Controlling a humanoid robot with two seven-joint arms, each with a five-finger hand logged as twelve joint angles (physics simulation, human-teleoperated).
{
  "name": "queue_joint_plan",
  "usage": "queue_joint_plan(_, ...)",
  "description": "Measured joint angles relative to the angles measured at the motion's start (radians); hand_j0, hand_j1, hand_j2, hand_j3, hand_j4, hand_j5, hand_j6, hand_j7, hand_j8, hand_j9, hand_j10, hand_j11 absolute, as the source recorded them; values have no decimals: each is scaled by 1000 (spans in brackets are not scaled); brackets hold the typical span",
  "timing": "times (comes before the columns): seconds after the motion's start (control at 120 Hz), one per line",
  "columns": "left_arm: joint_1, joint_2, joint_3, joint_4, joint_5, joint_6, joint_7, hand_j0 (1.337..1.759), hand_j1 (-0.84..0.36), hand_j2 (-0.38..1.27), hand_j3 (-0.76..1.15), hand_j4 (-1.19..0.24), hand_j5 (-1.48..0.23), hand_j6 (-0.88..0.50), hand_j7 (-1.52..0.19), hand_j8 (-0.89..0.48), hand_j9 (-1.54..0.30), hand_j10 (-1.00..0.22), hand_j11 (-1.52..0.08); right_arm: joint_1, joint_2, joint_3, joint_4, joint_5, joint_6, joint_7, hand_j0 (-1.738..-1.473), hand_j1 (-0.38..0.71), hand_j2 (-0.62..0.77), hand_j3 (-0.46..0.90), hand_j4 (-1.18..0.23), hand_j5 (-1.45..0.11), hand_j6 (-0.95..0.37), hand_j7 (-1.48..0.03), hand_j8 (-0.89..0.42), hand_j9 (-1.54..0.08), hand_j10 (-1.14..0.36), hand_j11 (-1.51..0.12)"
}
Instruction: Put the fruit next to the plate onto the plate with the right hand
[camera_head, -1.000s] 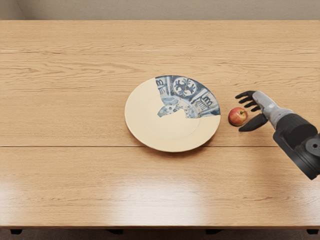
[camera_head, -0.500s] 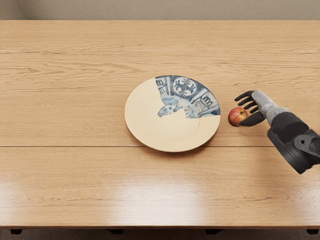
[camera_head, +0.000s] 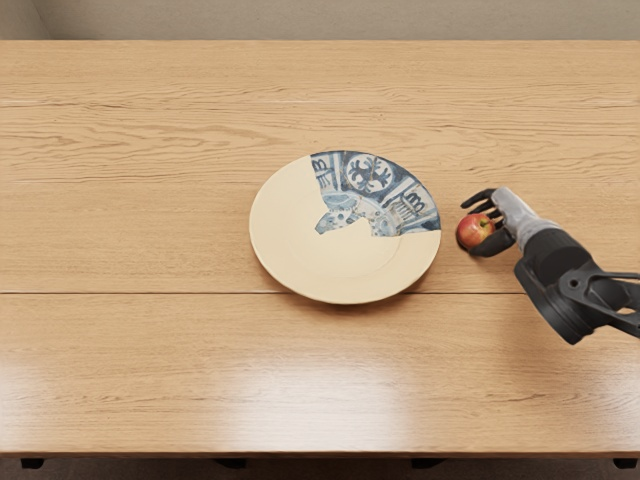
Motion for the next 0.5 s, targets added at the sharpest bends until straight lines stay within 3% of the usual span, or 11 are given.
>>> queue_joint_plan(0.083,0,0,0,0,0,0,0,1658,62,48,0,-240,-311,-240,-311,-240,-311,-240,-311,-3,3,0,-5,-3,1,0,-1658,217,-64,0,-489,-604,-467,-620,-474,-590,-188,-946)
queue_joint_plan(0.183,0,0,0,0,0,0,0,1658,62,48,0,-240,-311,-240,-311,-240,-311,-240,-311,-3,4,0,-7,-5,2,0,-1656,252,-13,0,-539,-672,-420,-687,-478,-594,-207,-940)
queue_joint_plan(0.225,0,0,0,0,0,0,0,1658,62,48,0,-240,-311,-240,-311,-240,-311,-240,-311,-2,2,0,-7,-3,2,0,-1656,264,17,0,-556,-703,-398,-714,-527,-516,-238,-900)
queue_joint_plan(0.3,0,0,0,0,0,0,0,1658,62,48,0,-240,-311,-240,-311,-240,-311,-240,-311,3,-7,0,-3,2,3,0,-1656,272,83,0,-581,-749,-404,-752,-507,-649,-418,-644)
queue_joint_plan(0.5,0,0,0,0,0,0,0,1658,62,48,0,-240,-311,-240,-311,-240,-311,-240,-311,45,-84,1,42,33,0,-17,-1656,264,219,0,-619,-819,-456,-811,-515,-779,-559,-777)
